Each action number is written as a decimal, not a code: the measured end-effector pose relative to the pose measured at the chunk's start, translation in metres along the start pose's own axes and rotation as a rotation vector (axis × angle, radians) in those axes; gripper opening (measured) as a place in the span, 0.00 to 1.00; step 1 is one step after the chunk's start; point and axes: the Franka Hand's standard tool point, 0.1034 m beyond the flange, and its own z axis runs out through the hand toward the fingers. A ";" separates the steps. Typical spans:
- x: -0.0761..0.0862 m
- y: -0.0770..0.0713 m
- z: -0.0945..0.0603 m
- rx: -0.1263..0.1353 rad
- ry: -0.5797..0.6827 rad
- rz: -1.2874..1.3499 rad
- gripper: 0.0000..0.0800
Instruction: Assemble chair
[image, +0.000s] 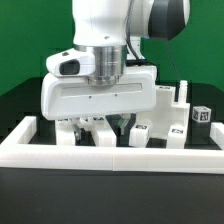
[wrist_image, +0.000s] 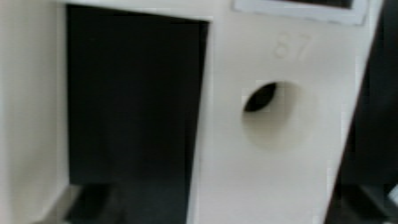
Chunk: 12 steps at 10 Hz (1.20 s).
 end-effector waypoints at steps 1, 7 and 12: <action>0.000 0.000 0.000 0.000 0.000 0.000 0.49; 0.000 0.000 0.000 0.000 0.000 0.000 0.36; 0.002 -0.004 -0.032 -0.015 0.018 0.077 0.36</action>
Offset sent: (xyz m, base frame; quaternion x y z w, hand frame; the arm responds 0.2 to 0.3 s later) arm 0.0000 0.0000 0.0000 0.0000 0.0000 0.0000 1.0000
